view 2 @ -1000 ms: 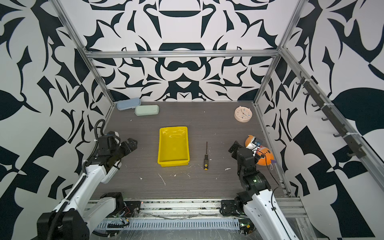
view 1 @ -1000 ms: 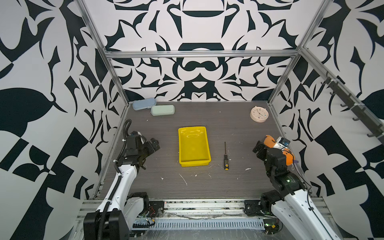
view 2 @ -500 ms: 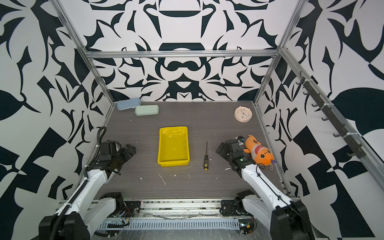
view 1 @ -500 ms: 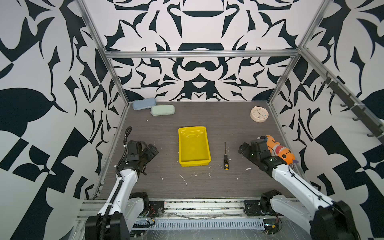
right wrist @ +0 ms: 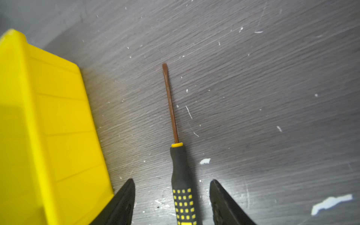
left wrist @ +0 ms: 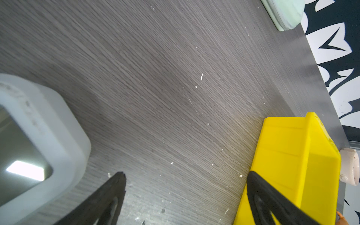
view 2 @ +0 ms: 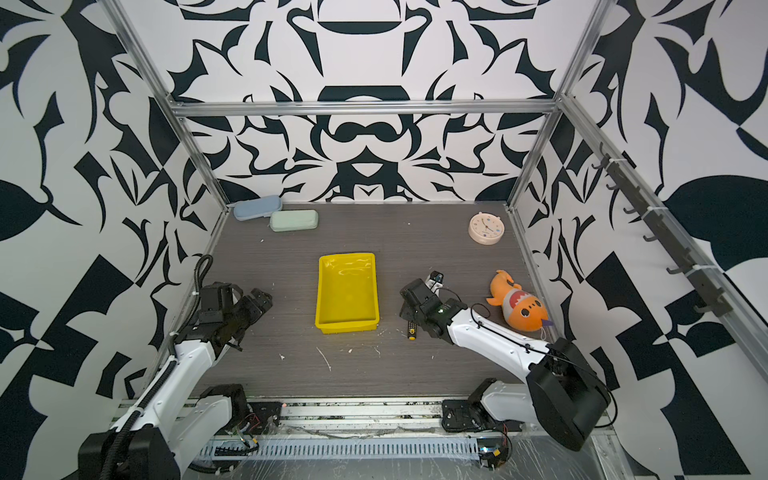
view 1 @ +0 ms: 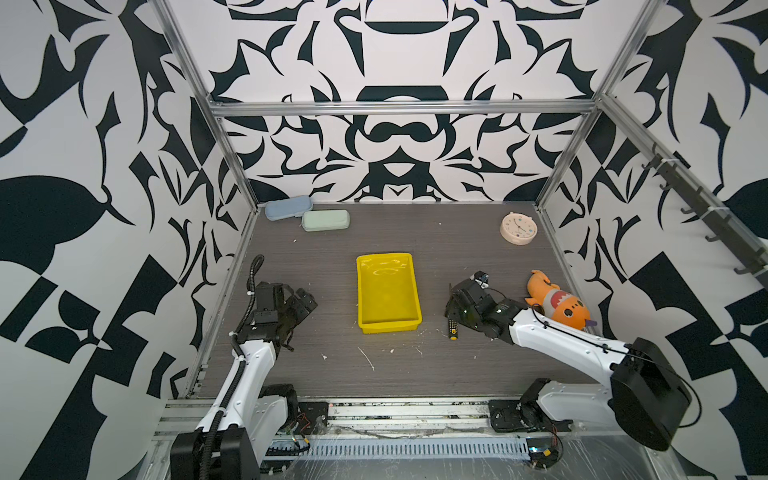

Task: Put the screwdriver in the bin
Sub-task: Pick up the screwdriver from the center of the table.

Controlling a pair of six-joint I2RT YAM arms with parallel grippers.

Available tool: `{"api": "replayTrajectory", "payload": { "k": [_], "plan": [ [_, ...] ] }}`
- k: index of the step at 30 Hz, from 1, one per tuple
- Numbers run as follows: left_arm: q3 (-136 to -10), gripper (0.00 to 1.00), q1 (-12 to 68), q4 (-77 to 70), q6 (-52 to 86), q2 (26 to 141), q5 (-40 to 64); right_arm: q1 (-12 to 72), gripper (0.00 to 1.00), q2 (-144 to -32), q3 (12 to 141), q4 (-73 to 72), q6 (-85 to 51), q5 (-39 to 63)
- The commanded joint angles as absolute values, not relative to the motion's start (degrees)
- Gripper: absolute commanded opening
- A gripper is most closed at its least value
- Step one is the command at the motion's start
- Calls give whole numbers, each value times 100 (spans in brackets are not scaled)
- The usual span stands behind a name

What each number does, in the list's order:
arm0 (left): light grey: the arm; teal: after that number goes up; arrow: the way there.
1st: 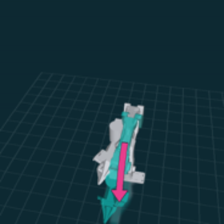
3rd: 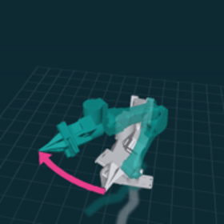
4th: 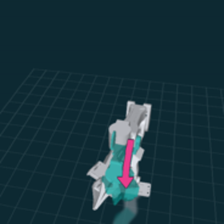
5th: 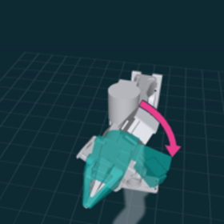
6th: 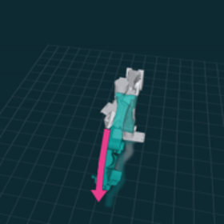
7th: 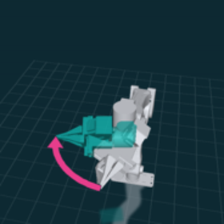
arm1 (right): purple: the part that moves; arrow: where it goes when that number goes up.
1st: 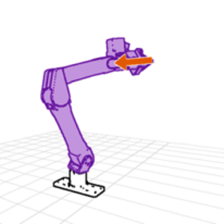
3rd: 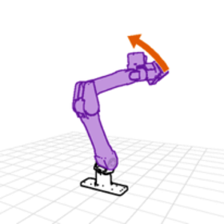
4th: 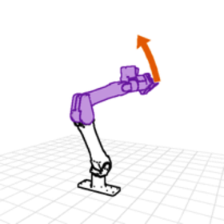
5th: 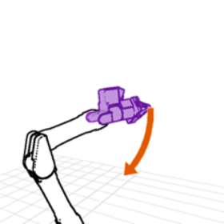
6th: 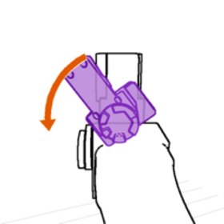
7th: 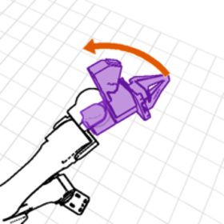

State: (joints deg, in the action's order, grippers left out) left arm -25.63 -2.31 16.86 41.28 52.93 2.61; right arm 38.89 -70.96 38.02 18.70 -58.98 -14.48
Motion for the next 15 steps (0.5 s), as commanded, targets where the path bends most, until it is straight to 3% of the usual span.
{"api": "replayTrajectory", "payload": {
  "k": [1,15],
  "plan": [
    [-2525,99,-244,1704,4245,5328,195,3911,58,-6972,3617,1787,-6195,-1716],
    [-2516,99,-246,1670,4314,5440,125,4135,56,-7842,3920,1898,-6146,-1624]
  ]
}}
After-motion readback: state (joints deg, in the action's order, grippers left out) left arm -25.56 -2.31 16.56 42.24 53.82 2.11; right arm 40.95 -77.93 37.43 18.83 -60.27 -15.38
